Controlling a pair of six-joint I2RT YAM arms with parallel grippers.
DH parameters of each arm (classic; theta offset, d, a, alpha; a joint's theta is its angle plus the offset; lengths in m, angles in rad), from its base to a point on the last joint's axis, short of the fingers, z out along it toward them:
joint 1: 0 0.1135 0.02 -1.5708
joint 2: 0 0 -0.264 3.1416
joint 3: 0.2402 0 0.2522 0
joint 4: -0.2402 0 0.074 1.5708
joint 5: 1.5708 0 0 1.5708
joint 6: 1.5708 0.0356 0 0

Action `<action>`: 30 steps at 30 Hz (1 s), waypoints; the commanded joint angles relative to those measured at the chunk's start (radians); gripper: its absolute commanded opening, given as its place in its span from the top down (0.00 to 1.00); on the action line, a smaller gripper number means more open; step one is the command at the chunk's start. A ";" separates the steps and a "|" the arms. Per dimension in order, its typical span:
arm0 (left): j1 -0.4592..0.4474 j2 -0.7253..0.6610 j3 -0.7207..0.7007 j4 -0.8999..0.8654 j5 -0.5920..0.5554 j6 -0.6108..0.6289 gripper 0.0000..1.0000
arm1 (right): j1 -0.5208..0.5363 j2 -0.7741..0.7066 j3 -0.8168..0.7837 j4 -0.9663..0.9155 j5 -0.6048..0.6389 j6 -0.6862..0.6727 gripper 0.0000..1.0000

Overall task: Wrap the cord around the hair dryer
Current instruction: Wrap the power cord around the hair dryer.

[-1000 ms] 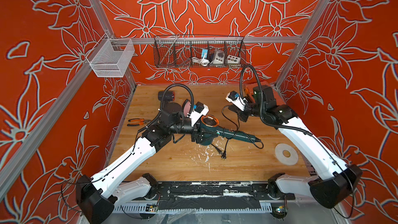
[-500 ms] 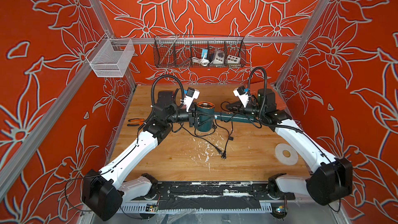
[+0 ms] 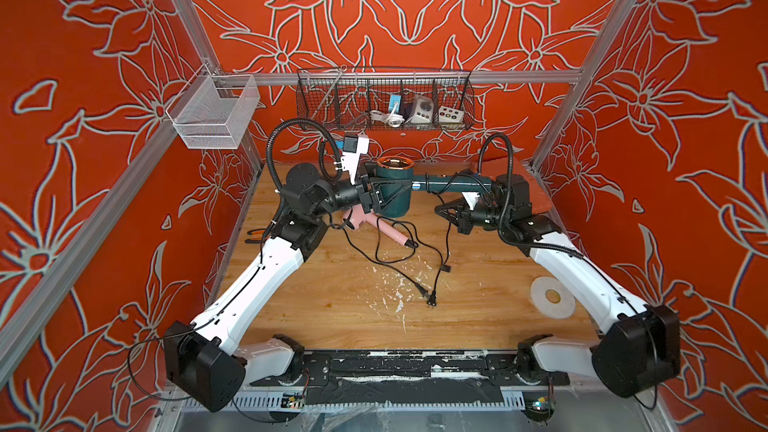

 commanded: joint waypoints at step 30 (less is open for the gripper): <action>0.062 0.022 0.128 0.245 -0.119 -0.154 1.00 | -0.004 -0.206 -0.350 0.355 0.129 0.181 0.44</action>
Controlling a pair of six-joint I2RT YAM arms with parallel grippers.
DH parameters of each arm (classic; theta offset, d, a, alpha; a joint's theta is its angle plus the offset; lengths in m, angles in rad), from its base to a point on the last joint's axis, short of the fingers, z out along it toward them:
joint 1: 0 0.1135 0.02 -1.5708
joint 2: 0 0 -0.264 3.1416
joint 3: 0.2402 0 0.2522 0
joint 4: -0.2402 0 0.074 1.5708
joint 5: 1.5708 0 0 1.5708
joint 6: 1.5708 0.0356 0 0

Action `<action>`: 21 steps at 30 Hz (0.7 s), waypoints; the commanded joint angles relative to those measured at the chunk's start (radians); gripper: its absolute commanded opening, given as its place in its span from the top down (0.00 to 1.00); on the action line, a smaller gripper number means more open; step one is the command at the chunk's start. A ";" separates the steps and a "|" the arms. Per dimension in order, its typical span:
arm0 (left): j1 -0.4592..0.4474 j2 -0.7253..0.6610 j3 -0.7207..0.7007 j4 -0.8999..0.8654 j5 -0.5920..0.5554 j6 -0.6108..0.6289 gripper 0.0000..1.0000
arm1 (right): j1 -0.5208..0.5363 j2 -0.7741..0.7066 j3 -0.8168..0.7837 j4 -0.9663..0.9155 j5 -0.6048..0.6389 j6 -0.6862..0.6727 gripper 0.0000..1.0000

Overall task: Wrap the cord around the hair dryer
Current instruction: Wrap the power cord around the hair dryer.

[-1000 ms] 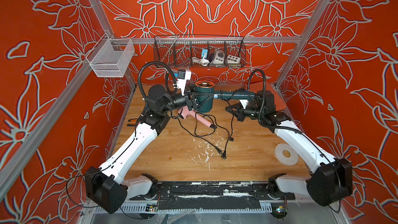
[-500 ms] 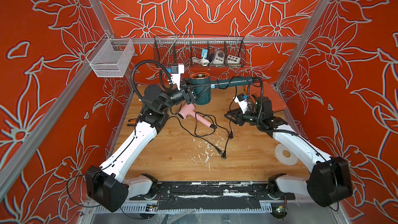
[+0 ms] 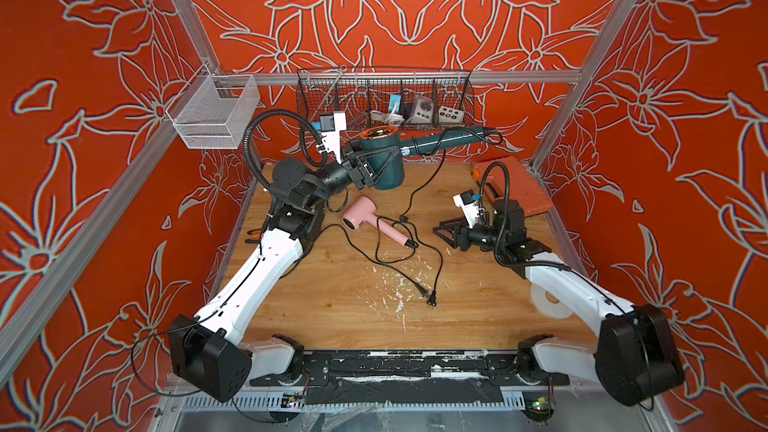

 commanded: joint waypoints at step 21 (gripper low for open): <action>0.004 -0.073 0.041 -0.389 0.075 0.288 1.00 | 0.066 -0.325 0.546 -0.751 0.395 -0.688 0.27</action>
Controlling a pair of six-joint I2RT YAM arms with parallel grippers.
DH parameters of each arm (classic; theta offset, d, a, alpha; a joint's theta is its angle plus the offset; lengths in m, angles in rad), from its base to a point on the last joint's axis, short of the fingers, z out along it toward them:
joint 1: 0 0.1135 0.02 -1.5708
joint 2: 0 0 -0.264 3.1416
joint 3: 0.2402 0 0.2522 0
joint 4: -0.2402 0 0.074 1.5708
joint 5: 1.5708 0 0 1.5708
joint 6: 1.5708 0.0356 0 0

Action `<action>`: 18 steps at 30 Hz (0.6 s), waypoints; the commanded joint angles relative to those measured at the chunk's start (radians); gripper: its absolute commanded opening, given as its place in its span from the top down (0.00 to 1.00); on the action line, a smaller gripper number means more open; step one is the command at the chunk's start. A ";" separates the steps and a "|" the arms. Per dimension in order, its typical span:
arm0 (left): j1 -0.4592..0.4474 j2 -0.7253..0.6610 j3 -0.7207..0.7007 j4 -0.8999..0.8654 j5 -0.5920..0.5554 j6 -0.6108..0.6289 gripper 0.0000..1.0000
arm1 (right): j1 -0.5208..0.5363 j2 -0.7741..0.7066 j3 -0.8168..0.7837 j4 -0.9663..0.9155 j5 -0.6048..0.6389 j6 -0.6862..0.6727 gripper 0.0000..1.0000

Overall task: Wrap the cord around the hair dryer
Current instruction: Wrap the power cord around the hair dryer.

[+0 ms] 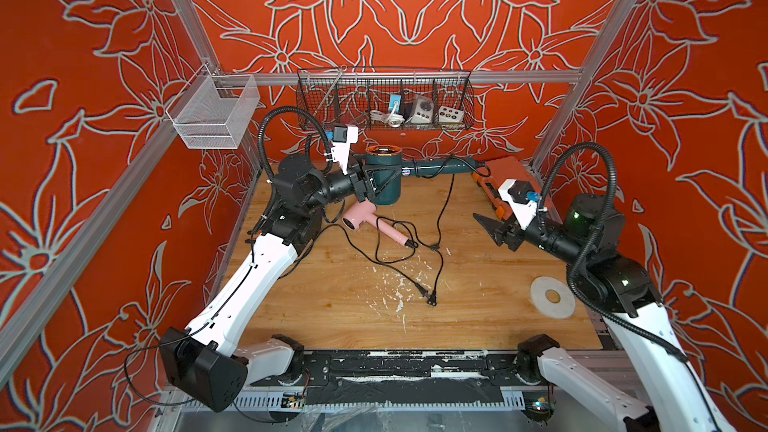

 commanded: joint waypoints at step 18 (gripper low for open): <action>0.001 -0.001 0.069 -0.165 0.152 0.093 1.00 | 0.270 0.237 0.160 -0.043 0.185 -0.399 0.29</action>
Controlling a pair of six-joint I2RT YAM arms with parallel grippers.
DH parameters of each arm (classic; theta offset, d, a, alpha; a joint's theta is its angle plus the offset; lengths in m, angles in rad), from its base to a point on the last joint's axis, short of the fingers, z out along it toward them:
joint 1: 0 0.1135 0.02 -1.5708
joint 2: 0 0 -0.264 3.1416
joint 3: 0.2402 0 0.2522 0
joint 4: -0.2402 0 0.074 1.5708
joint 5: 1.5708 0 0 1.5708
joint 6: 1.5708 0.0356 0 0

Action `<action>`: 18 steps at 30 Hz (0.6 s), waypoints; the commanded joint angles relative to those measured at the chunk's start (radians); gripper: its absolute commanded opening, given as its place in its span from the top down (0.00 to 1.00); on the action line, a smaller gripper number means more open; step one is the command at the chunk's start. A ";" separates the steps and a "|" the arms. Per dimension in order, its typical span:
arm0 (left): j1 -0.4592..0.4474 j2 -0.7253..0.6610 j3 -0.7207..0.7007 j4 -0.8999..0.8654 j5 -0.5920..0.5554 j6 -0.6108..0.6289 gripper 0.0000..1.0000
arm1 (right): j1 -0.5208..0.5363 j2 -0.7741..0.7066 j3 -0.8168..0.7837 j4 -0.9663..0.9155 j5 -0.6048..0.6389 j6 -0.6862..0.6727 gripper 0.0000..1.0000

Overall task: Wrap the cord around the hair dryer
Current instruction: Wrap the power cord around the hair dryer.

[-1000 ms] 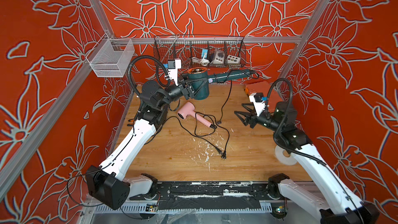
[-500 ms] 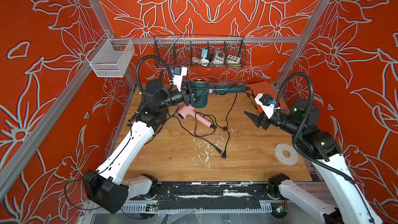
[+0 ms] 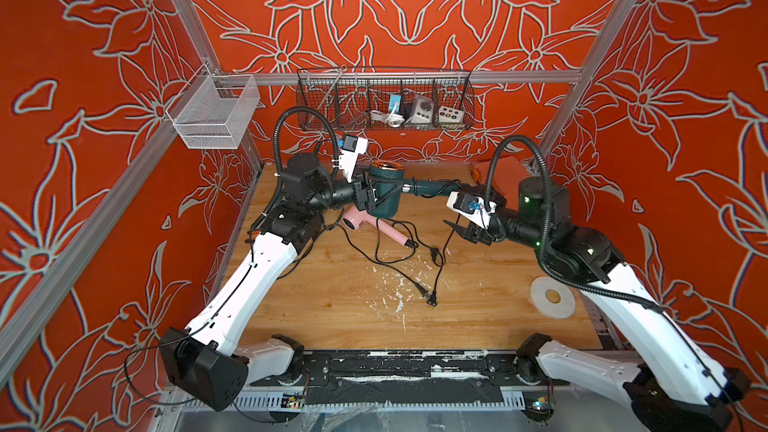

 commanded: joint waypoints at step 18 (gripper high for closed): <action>-0.020 -0.004 0.071 0.029 0.202 -0.005 1.00 | 0.029 0.121 0.012 0.051 0.072 -0.142 0.44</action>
